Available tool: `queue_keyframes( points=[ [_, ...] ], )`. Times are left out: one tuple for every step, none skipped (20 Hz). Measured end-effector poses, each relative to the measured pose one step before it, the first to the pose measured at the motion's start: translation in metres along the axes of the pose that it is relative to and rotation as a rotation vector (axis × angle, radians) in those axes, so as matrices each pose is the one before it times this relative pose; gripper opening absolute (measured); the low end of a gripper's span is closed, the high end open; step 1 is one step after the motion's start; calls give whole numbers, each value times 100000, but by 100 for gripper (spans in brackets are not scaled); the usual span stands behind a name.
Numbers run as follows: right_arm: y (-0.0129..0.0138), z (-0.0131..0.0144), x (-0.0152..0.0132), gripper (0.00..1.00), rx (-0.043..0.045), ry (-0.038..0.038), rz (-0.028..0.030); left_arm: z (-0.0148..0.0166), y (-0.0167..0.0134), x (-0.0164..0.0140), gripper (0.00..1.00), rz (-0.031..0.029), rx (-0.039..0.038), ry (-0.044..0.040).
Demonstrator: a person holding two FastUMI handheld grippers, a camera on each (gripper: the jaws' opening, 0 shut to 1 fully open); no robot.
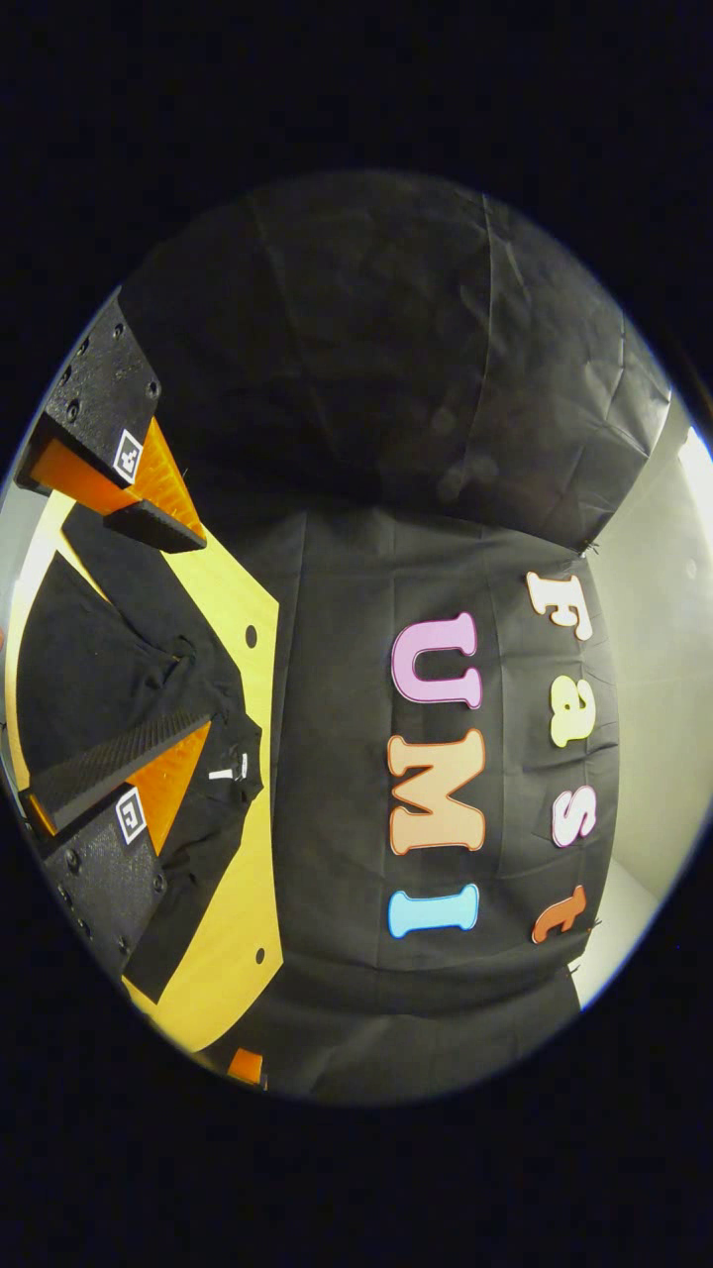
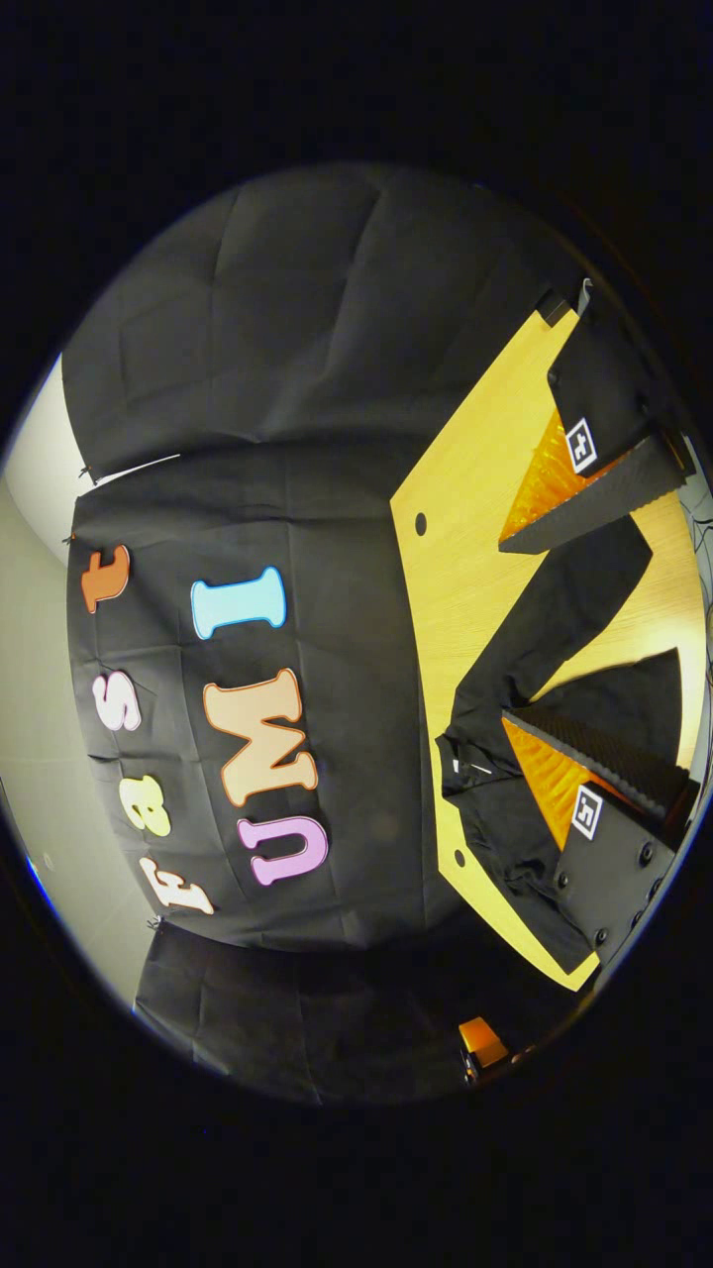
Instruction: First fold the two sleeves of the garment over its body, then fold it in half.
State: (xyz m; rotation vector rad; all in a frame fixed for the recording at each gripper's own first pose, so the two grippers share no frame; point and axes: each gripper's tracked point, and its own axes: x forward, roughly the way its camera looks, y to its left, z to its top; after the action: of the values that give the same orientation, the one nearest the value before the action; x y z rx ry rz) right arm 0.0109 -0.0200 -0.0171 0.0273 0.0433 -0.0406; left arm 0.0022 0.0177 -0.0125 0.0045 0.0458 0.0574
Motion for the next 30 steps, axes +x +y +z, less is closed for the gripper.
queue_keyframes(
  points=[
    [12,36,37,98,45,69,-55,-78,-53,3,96,-41,-57,294],
    [-18,-80,33,98,20,141,30,-175,-58,76,96,-36,-144,376],
    [-100,-248,-10,98,6,235,-52,-191,-95,-30,96,-220,-194,493],
    [-24,-73,47,98,25,262,83,-163,-82,-136,96,-20,-73,506],
    [67,-105,49,98,-19,396,94,-158,-66,-41,96,-204,73,550],
    [1,-51,85,98,-213,405,92,-3,-81,72,96,-400,44,58],
    [-113,20,87,98,-360,0,-278,-105,-51,72,95,-133,164,305],
    [-151,188,42,94,-178,-233,-137,-228,-27,38,96,38,274,595],
    [11,211,55,98,96,-368,-24,-9,99,-85,96,-21,124,171],
    [-121,214,79,94,52,-453,-276,34,85,-35,95,262,124,-30],
    [-268,-159,20,98,33,-67,-366,72,99,41,95,209,163,-160],
    [-200,41,160,98,83,147,-323,-10,101,42,96,347,427,-7],
    [-194,-106,74,98,99,318,-340,84,67,50,96,266,539,-180],
    [-283,-94,62,94,-115,199,-470,28,129,82,96,277,464,-325],
    [-222,79,96,94,-383,110,-505,200,73,-18,95,190,272,-449],
    [-285,-10,134,94,-428,76,-553,81,8,5,96,91,138,-239],
    [-302,-78,181,98,-351,199,-539,88,52,1,96,25,124,-229],
    [-251,-53,192,98,-33,657,-115,61,35,52,96,-18,213,-182],
    [-123,-252,146,97,173,647,338,40,-84,55,96,-276,316,-222],
    [-193,-101,217,98,123,493,-220,-69,34,-83,96,-15,387,-170],
    [-325,-186,398,98,172,557,-242,69,65,-28,96,105,301,-115],
    [-266,-124,278,98,212,403,-214,-24,17,-101,95,171,366,10],
    [-269,-306,337,98,62,143,133,2,-2,-16,95,310,501,128],
    [-186,-265,445,98,-310,33,374,-126,41,8,95,170,365,-28],
    [-257,-575,605,98,-566,808,-21,92,-75,-46,95,118,359,-199],
    [-290,-664,590,98,-764,1356,92,-5,19,-86,95,382,409,-76],
    [-361,-736,534,98,-599,1244,-184,59,72,10,96,361,240,-196],
    [-521,-576,589,98,-403,1483,-754,4,22,9,95,182,103,-46],
    [-430,-510,454,98,8,1242,-628,6,-146,-18,94,237,79,-40],
    [-418,-479,514,98,412,1142,-371,-104,45,-88,95,341,114,35]
  ],
)
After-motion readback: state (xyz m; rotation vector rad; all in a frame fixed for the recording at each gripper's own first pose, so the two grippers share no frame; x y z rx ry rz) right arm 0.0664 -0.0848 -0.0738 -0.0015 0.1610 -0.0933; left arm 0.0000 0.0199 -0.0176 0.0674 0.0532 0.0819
